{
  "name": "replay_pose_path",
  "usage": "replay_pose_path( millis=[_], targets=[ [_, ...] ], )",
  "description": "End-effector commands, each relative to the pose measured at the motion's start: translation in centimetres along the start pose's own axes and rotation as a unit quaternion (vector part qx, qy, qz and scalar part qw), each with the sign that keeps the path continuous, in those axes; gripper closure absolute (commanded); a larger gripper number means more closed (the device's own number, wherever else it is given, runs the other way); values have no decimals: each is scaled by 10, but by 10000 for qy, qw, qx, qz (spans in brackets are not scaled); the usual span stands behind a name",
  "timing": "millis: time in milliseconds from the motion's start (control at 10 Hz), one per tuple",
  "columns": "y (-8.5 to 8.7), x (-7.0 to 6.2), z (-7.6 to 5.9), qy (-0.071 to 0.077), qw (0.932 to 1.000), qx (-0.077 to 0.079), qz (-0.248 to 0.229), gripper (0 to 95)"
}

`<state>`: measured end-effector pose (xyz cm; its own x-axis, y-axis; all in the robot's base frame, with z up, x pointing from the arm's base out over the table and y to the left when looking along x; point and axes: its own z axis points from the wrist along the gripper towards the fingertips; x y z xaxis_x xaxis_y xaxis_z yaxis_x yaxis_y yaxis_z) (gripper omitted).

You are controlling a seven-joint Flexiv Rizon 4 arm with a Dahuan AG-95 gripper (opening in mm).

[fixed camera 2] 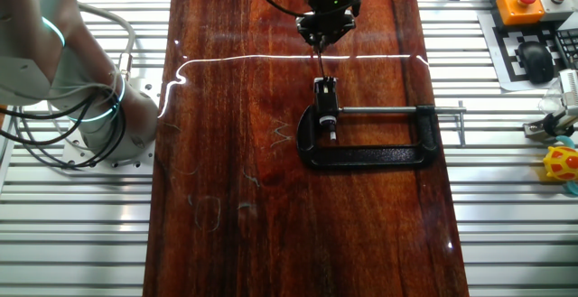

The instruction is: Insert the pencil into the pencil sharpener

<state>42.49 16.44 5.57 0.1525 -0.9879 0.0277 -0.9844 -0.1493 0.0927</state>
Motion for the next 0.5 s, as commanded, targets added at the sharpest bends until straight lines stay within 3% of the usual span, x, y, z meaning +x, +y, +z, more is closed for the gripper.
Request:
replay_pose_path(
  millis=[100,500],
  targets=[
    [-1,-3,0,6,10000,7,32,950],
    [-1,-8,0,20,10000,11,78,950]
  ],
)
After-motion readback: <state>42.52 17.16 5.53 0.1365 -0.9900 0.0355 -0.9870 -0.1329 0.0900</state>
